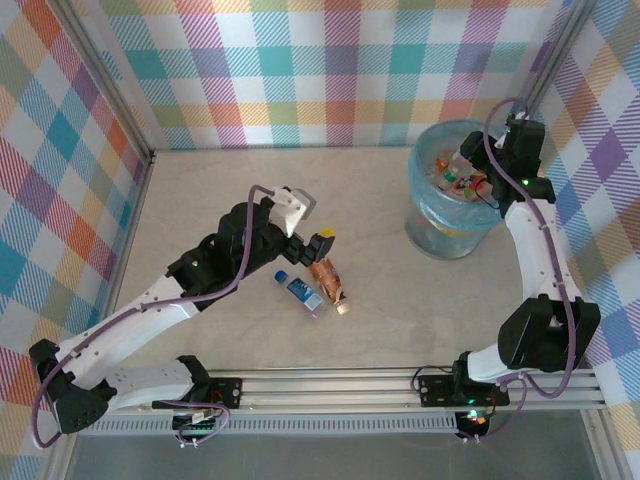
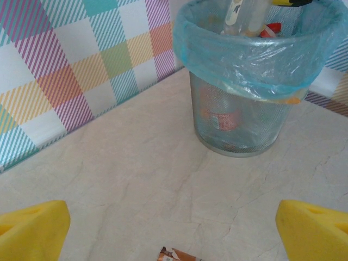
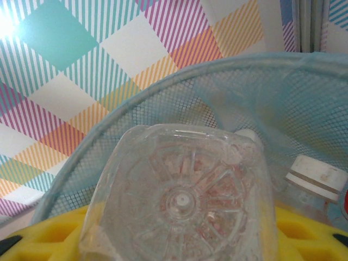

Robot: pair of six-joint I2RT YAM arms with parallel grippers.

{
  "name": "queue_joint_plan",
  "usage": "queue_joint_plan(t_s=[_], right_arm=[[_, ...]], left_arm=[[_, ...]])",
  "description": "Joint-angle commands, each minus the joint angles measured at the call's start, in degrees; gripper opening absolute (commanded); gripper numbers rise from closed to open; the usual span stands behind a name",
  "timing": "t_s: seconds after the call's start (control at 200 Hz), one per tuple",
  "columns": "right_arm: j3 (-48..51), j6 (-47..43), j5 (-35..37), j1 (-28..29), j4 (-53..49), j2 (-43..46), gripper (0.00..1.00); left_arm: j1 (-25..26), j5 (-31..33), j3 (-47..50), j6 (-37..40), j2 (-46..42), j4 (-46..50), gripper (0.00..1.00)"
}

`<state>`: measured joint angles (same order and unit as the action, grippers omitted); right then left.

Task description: Put the plastic bottles in the bin

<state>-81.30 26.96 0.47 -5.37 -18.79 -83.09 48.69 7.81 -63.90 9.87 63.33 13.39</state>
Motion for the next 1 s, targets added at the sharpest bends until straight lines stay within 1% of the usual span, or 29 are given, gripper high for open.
queue_joint_plan(t_s=[0.0, 0.09, 0.175, 0.22, 0.275, 0.31, 0.42, 0.49, 0.685, 0.88, 0.925, 0.995], right_arm=[[1.0, 5.7, -5.1, -1.1, 3.9, -0.7, 0.51], [2.5, 7.0, -5.8, -1.4, 6.7, -0.8, 0.52], [2.4, 7.7, -6.3, -1.4, 6.8, -1.1, 0.54], [2.2, 8.1, -6.8, -1.5, 6.7, -1.2, 0.6], [1.6, 8.2, -7.6, -1.4, 5.8, -1.3, 0.74], [0.9, 8.0, -7.8, -1.4, 4.7, -1.4, 0.79], [0.3, 6.8, -6.2, -1.5, 2.8, -0.3, 0.86], [-0.1, 5.0, -4.3, -1.5, 1.7, 0.6, 0.87], [-0.8, 0.1, 0.6, -1.4, -2.0, 2.7, 0.85], [-0.5, -2.8, 1.9, -1.3, -3.8, 4.8, 0.79], [-0.4, -3.3, 2.2, -1.1, -3.8, 5.5, 0.75], [0.5, -3.6, 0.6, -0.4, -1.8, 6.4, 0.61]], left_arm=[[0.7, -0.1, 0.5, -0.7, 0.3, -1.2, 0.97], [0.7, -0.2, 0.5, -0.6, 0.5, -1.1, 0.97], [0.7, -0.4, 0.5, -0.6, 0.5, -1.2, 0.97], [0.8, -0.4, 0.5, -0.6, 0.6, -1.2, 0.97], [0.7, -0.5, 0.4, -0.5, 0.7, -1.2, 0.97], [0.7, -0.5, 0.4, -0.5, 0.7, -1.2, 0.97], [0.7, -0.6, 0.0, -0.3, 0.9, -1.0, 0.97], [0.7, -0.7, -0.1, -0.3, 0.8, -0.7, 0.97], [0.7, -1.1, -0.2, -0.6, 1.0, -0.6, 0.97], [0.7, -1.3, -0.6, -0.9, 1.8, -0.6, 0.97], [0.7, -1.2, -0.7, -0.9, 2.0, -0.6, 0.97], [0.7, -1.4, -0.9, -1.1, 2.3, -0.6, 0.97]])
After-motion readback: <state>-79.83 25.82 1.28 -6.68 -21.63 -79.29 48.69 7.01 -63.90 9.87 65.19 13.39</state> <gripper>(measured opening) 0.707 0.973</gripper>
